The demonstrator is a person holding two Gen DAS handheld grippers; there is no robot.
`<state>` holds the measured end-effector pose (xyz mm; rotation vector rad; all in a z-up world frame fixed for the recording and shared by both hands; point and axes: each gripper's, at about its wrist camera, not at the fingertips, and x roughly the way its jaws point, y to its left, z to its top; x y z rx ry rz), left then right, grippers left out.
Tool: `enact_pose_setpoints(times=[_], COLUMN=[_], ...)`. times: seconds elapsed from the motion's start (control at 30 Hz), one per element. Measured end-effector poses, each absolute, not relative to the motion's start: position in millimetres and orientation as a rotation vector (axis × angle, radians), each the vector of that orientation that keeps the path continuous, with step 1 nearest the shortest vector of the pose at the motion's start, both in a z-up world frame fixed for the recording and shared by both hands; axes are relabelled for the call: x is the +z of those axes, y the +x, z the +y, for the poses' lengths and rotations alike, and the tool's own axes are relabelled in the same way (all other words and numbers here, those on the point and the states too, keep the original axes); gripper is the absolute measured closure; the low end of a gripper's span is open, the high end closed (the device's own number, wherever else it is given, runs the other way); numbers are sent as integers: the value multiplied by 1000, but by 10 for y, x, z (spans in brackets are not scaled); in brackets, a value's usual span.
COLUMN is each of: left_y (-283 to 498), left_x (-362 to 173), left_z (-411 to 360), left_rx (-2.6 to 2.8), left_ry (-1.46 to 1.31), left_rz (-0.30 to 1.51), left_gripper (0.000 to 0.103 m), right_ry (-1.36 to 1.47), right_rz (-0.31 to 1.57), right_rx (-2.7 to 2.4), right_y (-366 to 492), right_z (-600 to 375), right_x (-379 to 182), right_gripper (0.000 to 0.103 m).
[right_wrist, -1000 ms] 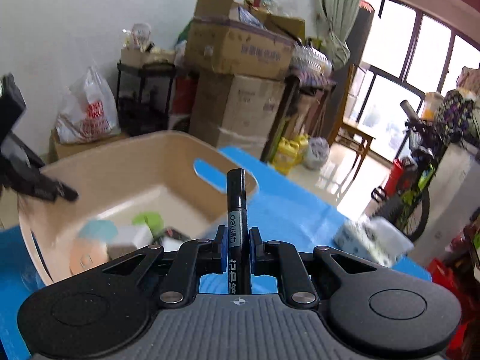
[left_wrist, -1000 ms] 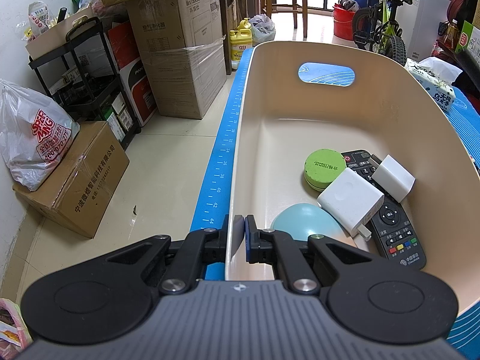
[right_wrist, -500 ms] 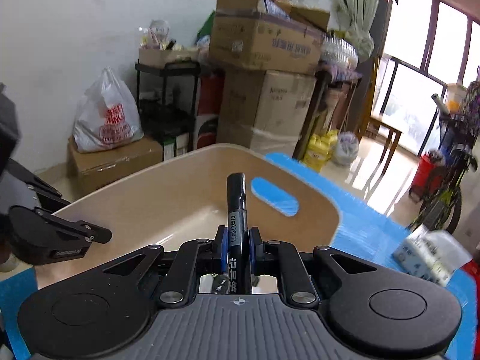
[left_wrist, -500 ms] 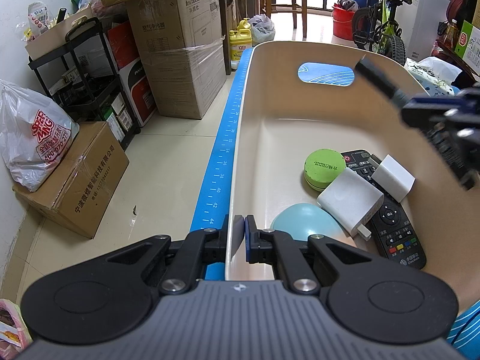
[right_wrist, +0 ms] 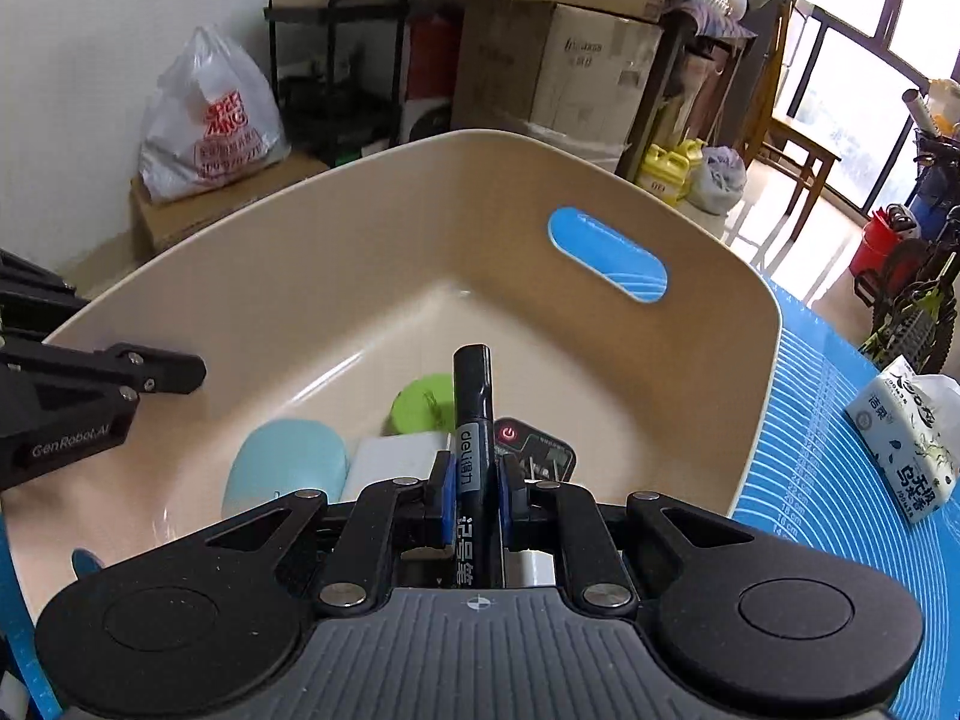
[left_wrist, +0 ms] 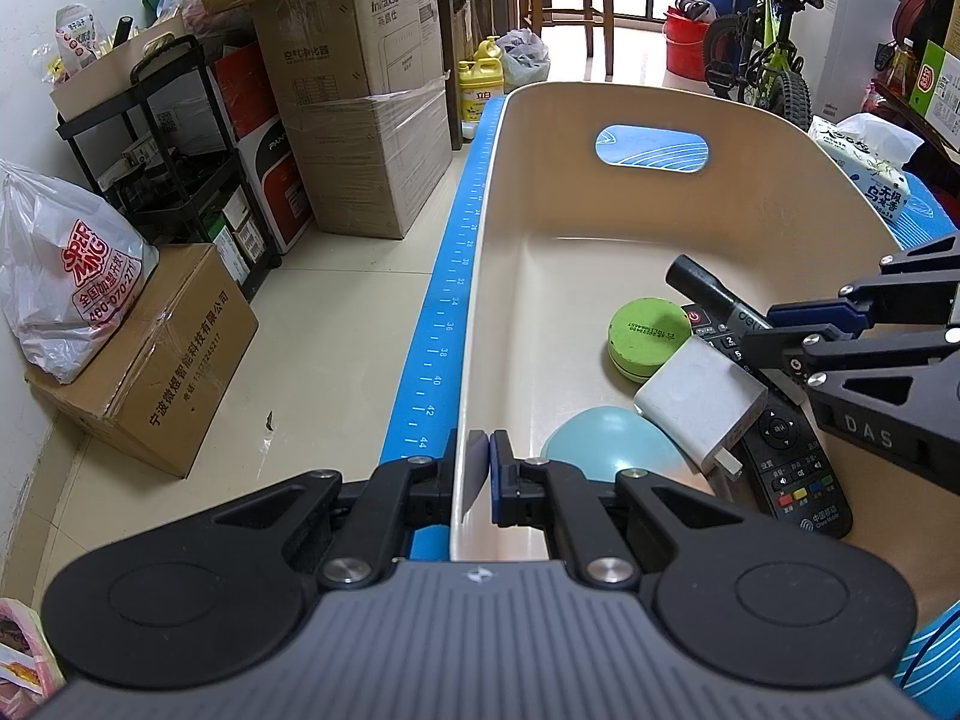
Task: Organize rigid objects
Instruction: 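Carry the black marker with the right tool into the bin and release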
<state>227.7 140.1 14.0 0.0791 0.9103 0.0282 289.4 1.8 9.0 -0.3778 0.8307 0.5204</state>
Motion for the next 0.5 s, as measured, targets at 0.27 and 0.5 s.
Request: enact_pose_setpoints(times=[0.27,0.5], left_y=[2277,2276], left_x=[137,144], left_z=[1403,1390], left_rx=[28,28], left_ry=[79,81], left_rz=[910,910], left_gripper=[95,95], right_ry=[-394,-388], right_rz=[857,752], right_rx=[510,534], right_y=[2897,2716], right_z=[7,-25], right_x=[64,227], right_gripper=[63,14])
